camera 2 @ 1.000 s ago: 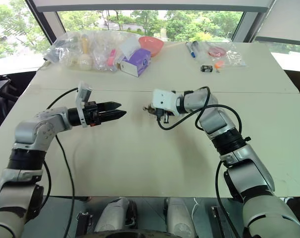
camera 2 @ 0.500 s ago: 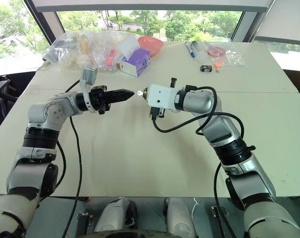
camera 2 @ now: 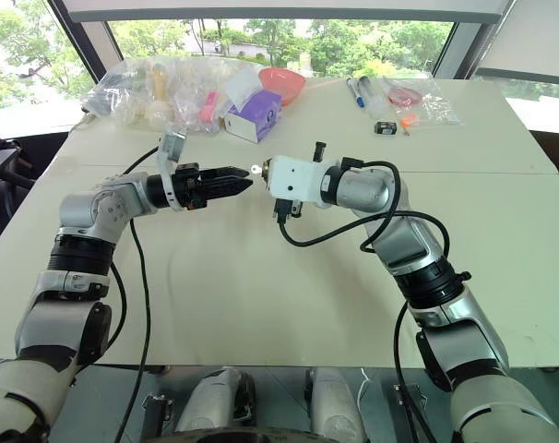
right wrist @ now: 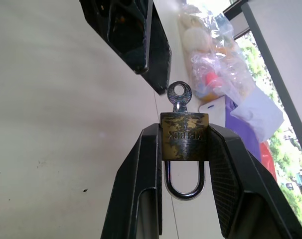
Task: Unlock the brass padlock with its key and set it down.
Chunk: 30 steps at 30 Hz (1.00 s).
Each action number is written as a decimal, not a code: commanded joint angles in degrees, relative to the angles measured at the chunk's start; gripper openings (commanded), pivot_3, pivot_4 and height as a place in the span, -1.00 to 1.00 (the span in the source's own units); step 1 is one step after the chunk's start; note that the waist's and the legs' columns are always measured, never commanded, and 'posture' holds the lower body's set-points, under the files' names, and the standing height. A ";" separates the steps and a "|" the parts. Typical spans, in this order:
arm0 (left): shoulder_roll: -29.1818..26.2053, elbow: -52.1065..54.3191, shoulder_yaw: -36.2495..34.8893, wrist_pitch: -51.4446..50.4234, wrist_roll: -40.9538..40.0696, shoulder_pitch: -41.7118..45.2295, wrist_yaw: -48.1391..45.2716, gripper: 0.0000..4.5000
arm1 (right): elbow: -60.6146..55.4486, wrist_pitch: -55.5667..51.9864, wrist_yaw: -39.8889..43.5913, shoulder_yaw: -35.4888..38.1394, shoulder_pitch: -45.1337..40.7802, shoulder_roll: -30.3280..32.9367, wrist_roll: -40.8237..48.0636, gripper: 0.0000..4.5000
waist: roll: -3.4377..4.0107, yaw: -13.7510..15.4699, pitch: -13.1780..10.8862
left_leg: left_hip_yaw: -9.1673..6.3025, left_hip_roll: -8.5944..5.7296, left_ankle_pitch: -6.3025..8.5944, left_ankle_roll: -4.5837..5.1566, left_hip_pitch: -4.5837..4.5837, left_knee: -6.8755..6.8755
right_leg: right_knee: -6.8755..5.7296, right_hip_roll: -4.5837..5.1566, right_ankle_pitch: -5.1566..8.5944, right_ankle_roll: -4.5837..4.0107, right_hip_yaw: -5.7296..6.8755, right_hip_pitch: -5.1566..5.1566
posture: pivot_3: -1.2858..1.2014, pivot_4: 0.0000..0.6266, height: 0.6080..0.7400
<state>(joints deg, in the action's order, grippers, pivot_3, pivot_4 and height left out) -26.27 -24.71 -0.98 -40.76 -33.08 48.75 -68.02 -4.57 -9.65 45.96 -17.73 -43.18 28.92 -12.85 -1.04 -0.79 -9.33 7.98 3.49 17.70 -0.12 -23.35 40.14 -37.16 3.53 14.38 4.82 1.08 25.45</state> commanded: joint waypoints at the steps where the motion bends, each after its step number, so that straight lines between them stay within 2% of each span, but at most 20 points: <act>1: 0.29 0.57 -1.36 0.20 -0.92 1.74 -1.11 0.22 | -2.78 0.25 -0.74 0.50 -0.15 -0.38 -0.27 -0.70 | 0.00 -0.03 0.00 | 0.00 0.00 0.00 0.00 0.00 0.00 | 0.00 0.00 0.00 0.00 0.00 0.00 | 0.03 -0.52 0.92; 11: 1.16 -1.57 -2.14 1.22 -0.13 2.86 -0.19 0.22 | -3.30 0.37 -0.65 0.39 0.32 -0.56 -0.81 -0.70 | 0.00 -0.04 0.00 | 0.00 0.00 0.00 0.00 0.00 0.00 | 0.00 0.00 0.00 0.00 0.00 0.00 | 0.03 -0.52 0.92; 14: 1.29 -1.71 -1.06 2.05 0.89 2.59 -0.63 -0.14 | -3.67 0.46 -0.49 0.19 0.42 -0.59 -0.90 -0.70 | 0.00 -0.05 0.00 | 0.00 0.00 0.00 0.00 0.00 0.00 | 0.00 0.00 0.00 0.00 0.00 0.00 | 0.03 -0.52 0.92; 17: 1.65 -1.93 -0.67 2.64 1.38 2.68 -0.77 -0.83 | -4.27 0.32 -0.21 0.06 0.59 -0.65 -0.84 -0.70 | 0.00 -0.05 0.00 | 0.00 0.00 0.00 0.00 0.00 0.00 | 0.00 0.00 0.00 0.00 0.00 0.00 | 0.03 -0.52 0.92; 18: 1.82 -1.95 -0.67 2.65 1.46 2.80 -0.78 -0.97 | -4.51 0.25 -0.14 0.04 0.65 -0.66 -0.85 -0.70 | 0.00 -0.05 0.00 | 0.00 0.00 0.00 0.00 0.00 0.00 | 0.00 0.00 0.00 0.00 0.00 0.00 | 0.03 -0.52 0.92; 24: 2.21 -1.98 0.55 5.00 3.72 3.13 -0.85 -0.97 | -5.94 -0.39 0.40 -0.12 1.01 -0.72 -0.84 -0.70 | 0.00 -0.01 0.00 | 0.00 0.00 0.00 0.00 0.00 0.00 | 0.01 0.00 0.00 0.00 0.00 -0.01 | 0.03 -0.52 0.92; 30: 2.10 -1.90 3.58 19.00 12.05 3.09 1.44 -0.97 | -6.75 -1.09 1.10 -0.20 1.83 -0.47 -0.82 -0.70 | 0.00 0.02 0.00 | 0.01 -0.01 0.00 0.00 0.00 0.00 | 0.01 0.00 0.00 0.00 0.00 0.00 | 0.03 -0.52 0.92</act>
<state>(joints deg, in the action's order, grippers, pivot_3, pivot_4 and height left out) -23.53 -27.16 2.41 -26.88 -24.23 50.30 -68.51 -6.98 -12.02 46.48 -17.87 -40.91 28.75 -14.53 -1.04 -0.77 -9.32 8.00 3.48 17.70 -0.12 -23.35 40.14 -37.15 3.53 14.38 4.82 1.08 25.44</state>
